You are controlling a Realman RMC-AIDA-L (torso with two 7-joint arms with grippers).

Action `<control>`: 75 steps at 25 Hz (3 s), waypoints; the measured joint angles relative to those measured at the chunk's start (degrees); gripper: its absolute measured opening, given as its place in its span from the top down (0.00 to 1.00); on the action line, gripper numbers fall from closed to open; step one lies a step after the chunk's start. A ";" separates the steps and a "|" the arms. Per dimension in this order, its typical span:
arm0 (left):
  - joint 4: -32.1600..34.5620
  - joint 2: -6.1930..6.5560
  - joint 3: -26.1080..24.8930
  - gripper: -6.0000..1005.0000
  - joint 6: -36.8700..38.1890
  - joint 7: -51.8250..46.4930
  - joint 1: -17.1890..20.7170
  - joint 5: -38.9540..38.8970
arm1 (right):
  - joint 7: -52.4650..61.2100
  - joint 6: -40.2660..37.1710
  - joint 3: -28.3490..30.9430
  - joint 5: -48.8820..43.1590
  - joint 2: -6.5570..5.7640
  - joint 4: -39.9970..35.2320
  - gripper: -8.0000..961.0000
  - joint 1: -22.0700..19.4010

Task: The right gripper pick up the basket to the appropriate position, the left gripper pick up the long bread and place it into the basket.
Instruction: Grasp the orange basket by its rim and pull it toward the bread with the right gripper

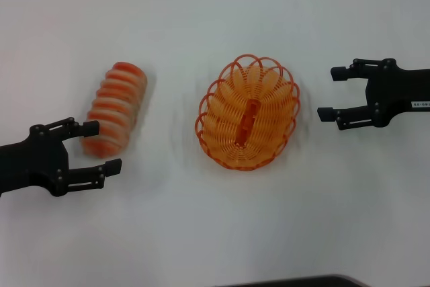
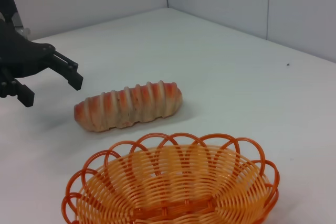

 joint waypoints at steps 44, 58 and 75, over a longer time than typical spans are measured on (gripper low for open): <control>0.01 -0.50 -0.05 0.14 1.04 -0.17 -0.70 -0.50 | 49.44 5.23 -17.12 -28.63 2.82 -10.30 0.05 23.56; 0.00 -1.00 -0.03 0.14 1.09 -0.06 -0.22 -0.50 | 49.61 12.21 -20.67 -25.82 3.25 -2.51 0.05 24.51; -0.09 -1.14 -0.09 0.14 1.23 -0.06 -0.08 -0.49 | 49.96 16.37 -21.56 -25.51 3.13 -2.02 0.30 24.00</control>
